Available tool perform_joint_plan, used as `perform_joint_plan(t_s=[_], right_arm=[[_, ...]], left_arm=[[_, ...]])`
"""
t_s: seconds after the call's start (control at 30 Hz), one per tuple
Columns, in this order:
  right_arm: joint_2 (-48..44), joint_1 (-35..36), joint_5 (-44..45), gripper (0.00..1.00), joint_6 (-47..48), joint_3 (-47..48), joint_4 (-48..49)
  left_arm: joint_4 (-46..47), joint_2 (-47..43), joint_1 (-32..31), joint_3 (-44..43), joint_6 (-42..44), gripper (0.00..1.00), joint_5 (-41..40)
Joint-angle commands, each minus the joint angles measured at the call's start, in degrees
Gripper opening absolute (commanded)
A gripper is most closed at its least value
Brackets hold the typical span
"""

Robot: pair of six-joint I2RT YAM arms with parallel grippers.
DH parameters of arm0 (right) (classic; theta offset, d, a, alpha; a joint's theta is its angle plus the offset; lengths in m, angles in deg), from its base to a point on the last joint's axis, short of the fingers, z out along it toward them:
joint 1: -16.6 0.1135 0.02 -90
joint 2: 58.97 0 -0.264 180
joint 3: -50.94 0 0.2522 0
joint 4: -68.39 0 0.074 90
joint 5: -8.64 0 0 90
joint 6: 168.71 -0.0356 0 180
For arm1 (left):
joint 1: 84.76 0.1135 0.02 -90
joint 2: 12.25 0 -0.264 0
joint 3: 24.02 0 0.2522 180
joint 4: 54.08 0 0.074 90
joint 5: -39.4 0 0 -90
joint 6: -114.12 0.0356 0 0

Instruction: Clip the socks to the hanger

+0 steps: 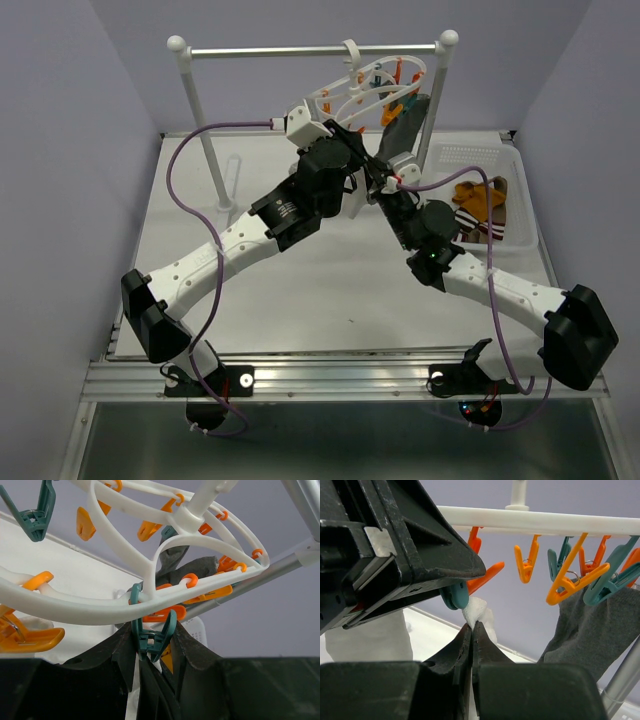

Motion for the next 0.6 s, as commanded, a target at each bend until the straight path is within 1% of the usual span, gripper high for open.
perform_joint_plan(t_s=[0.0, 0.1, 0.27, 0.57], right_arm=[[0.84, -0.33, -0.60, 0.01, 2.04, 3.41, 1.91], [1.55, -0.33, 0.19, 0.01, 2.21, 4.03, 0.86], [2.52, -0.33, -1.13, 0.01, 2.48, 5.35, -0.12], [0.94, -0.33, -2.27, 0.01, 1.34, 5.00, 0.06]], left_arm=[[-0.81, 0.02, 0.18, -2.19, -1.54, 0.00, -2.28], [-0.72, 0.19, 0.10, -2.45, -1.45, 0.00, -2.01], [-0.72, 0.11, 0.10, -2.46, -1.63, 0.00, -1.75], [-1.16, 0.90, 0.10, -2.46, -1.36, 0.00, -2.28]])
